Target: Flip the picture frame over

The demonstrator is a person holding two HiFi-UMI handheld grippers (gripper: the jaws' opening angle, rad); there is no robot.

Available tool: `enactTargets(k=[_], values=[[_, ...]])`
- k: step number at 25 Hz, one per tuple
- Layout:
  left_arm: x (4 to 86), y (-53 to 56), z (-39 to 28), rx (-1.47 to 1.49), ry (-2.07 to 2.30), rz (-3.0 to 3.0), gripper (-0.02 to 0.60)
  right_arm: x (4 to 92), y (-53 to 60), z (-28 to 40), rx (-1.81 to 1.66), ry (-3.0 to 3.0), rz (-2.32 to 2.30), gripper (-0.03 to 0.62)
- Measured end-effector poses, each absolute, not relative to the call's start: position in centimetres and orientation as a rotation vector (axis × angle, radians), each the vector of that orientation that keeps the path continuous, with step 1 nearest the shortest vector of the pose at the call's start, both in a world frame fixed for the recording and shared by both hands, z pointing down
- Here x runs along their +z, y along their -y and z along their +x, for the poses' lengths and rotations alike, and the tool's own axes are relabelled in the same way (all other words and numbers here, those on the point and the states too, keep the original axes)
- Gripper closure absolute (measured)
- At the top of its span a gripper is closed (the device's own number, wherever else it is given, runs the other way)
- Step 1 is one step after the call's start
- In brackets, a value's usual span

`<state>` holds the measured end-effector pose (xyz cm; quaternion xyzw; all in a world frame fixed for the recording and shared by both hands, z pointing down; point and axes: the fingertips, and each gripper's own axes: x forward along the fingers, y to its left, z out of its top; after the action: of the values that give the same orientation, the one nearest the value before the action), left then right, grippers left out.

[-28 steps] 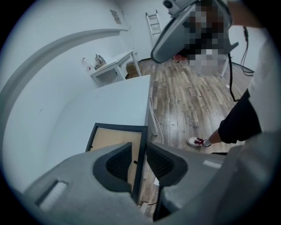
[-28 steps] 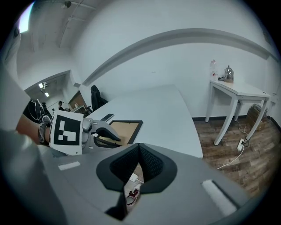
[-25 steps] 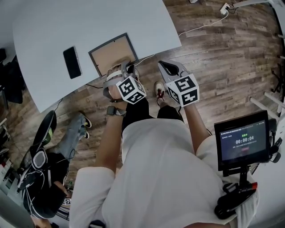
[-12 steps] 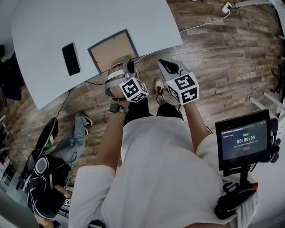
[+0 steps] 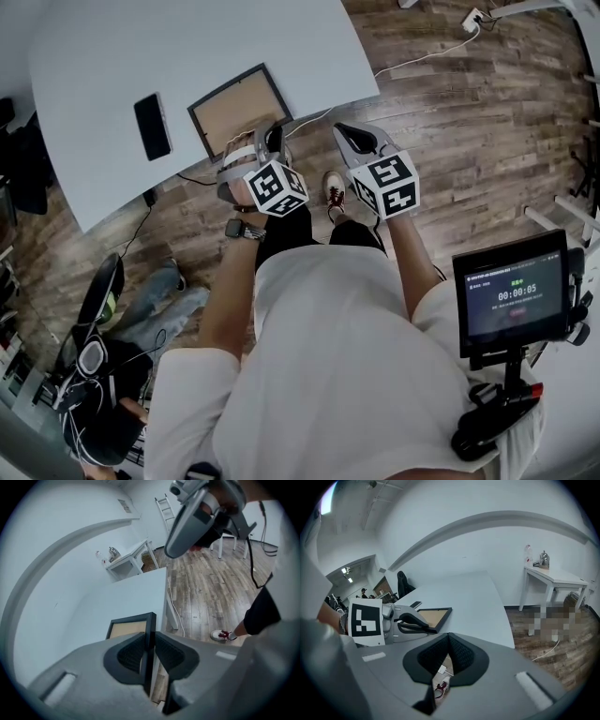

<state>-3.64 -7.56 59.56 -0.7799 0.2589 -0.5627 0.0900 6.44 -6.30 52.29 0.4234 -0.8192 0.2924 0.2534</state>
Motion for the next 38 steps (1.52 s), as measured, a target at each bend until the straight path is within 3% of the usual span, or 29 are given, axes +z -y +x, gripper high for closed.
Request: enactTargets(k=[11, 38], values=[[56.2, 9.4, -1.0, -1.472, -0.871, -2.609, 0.511, 51.9, 7.9, 7.8, 0.762, 2.236, 1.199, 0.592], [45.1, 13.3, 0.6, -0.506, -1.159, -3.355, 0.511, 50.8, 10.2, 8.3, 0.725, 2.261, 1.226, 0.592]])
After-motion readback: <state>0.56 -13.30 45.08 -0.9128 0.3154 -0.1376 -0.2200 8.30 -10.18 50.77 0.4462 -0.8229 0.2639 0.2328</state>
